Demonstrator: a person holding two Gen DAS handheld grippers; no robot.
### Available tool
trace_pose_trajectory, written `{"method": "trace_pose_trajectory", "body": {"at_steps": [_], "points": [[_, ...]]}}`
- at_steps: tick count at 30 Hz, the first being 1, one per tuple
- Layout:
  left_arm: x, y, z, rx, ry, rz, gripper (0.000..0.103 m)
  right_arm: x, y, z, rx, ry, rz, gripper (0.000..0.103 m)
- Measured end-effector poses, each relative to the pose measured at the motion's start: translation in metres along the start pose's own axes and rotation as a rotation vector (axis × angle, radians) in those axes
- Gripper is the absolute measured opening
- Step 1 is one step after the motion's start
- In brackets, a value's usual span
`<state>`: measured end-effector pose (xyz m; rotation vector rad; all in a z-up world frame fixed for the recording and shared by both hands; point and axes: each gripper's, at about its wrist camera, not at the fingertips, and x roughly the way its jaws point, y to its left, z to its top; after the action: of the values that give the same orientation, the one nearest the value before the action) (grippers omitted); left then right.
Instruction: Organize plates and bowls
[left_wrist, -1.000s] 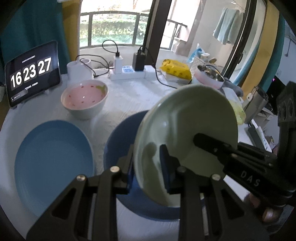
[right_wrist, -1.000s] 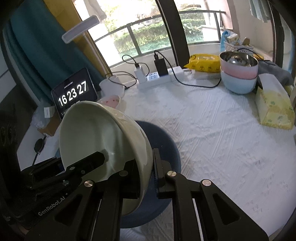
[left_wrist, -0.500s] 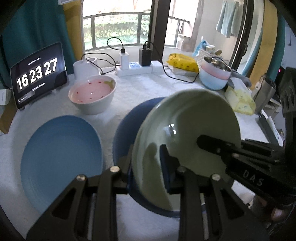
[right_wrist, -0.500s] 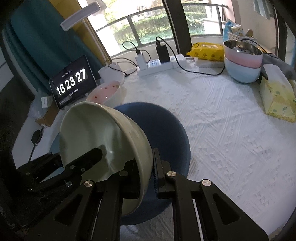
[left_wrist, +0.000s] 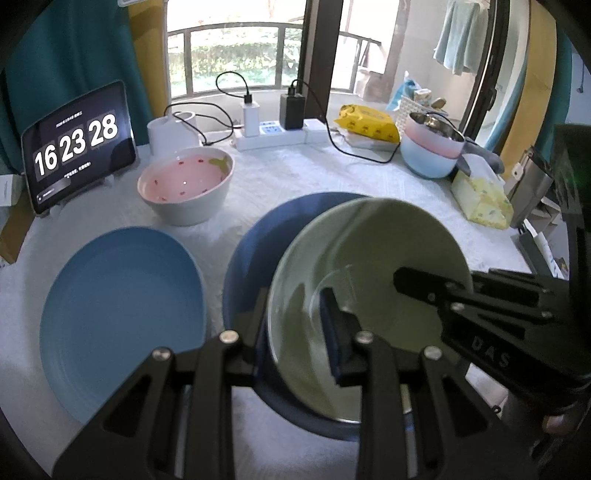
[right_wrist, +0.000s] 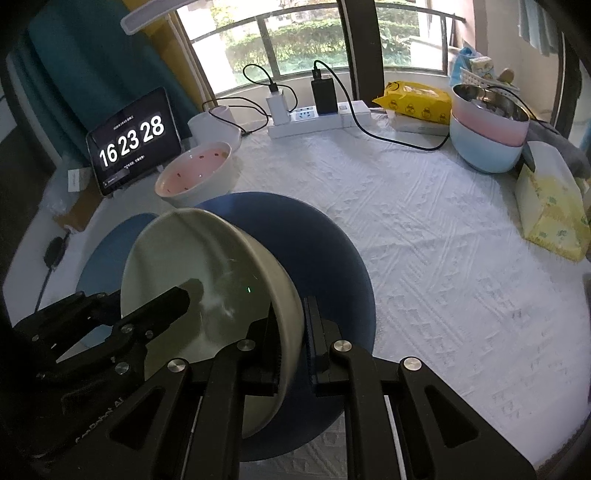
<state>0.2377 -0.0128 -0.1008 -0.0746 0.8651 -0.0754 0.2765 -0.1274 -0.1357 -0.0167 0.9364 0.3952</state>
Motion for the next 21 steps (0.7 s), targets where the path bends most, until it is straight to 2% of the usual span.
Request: {"method": "trace_pose_trajectory", "body": {"at_steps": [5,17,21], "points": [[-0.005,0.003,0.002,-0.002,-0.019,0.025,0.028,-0.001,-0.004,0.005,-0.01,-0.015,-0.029,0.013],[-0.014,0.019,0.009,-0.03,-0.041,0.031,0.028,-0.002,-0.004,0.012,0.0,-0.016,-0.022,0.013],[-0.018,0.022,0.012,-0.041,-0.055,0.03,0.028,-0.015,-0.003,0.016,-0.006,-0.057,-0.034,0.013]]}}
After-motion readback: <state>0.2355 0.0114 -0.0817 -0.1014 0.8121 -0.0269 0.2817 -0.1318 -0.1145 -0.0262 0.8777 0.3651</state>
